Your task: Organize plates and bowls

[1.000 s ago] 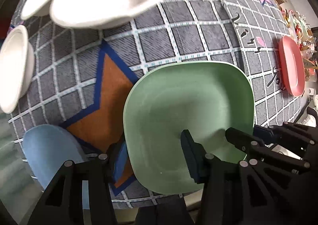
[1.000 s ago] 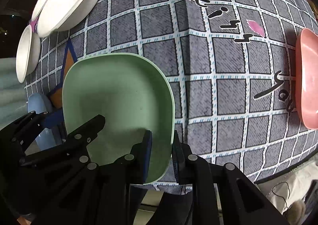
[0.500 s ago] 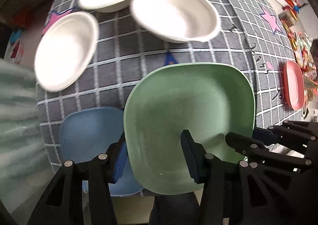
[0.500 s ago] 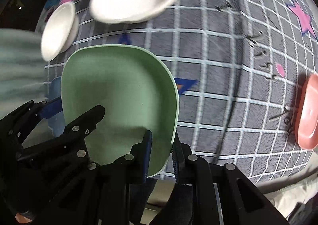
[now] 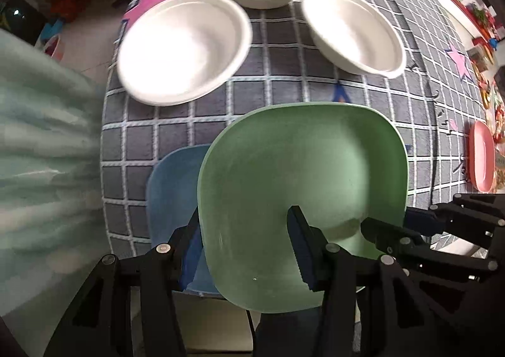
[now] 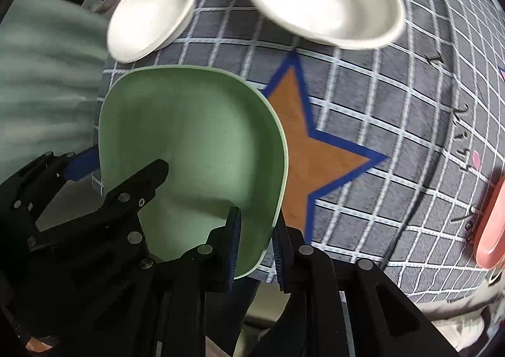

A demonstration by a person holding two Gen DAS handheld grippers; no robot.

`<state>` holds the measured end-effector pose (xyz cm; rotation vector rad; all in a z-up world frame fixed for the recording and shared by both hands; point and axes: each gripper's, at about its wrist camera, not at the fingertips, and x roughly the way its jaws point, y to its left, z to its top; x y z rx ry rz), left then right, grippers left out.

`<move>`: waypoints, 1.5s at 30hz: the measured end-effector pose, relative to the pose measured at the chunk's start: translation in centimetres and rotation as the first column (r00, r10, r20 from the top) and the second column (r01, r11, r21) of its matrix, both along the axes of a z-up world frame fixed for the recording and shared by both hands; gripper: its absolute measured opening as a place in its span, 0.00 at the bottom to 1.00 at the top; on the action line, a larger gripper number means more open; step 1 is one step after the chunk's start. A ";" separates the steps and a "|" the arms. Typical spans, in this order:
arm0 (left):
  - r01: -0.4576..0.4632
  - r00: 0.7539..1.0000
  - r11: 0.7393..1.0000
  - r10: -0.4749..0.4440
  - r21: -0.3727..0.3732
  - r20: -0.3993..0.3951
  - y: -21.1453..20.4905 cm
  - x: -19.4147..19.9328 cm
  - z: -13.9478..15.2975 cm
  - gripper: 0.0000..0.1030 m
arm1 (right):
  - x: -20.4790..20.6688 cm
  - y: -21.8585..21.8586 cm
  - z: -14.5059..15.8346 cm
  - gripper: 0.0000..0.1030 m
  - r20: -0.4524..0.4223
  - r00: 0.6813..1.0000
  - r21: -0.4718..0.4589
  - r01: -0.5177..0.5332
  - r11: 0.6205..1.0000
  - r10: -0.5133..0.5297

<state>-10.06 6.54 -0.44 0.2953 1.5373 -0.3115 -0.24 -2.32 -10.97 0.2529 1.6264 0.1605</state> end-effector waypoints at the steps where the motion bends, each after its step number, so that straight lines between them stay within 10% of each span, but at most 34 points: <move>1: -0.006 1.000 1.000 0.006 0.006 0.000 0.6 -0.2 0.3 0.53 | 0.2 0.5 -0.1 0.21 -0.001 1.000 0.000 -0.013 1.000 0.013; 18: -0.085 0.996 0.996 0.085 0.042 0.001 5.6 -1.0 3.1 0.54 | 1.2 6.0 -0.4 0.21 -0.019 0.991 0.015 -0.132 0.991 0.132; 25: -0.141 0.990 0.986 0.140 0.088 0.016 7.5 -1.8 2.9 0.78 | 0.2 6.4 -0.7 0.23 -0.014 0.991 0.040 -0.131 0.991 0.132; 30: -0.161 0.987 0.984 0.161 0.083 0.000 9.0 -2.1 2.6 0.79 | -0.2 4.3 -1.0 0.81 -0.018 0.999 0.032 -0.035 0.999 0.036; 43: 0.039 0.999 0.998 -0.040 0.052 0.020 1.4 -2.5 1.6 0.79 | -1.0 -0.6 -1.3 0.81 -0.024 0.989 0.024 0.150 0.988 -0.149; 45: 0.062 0.998 0.997 -0.063 0.046 0.024 0.7 -2.4 2.3 0.79 | -1.3 -1.4 -1.1 0.94 -0.021 0.983 0.024 0.185 0.982 -0.184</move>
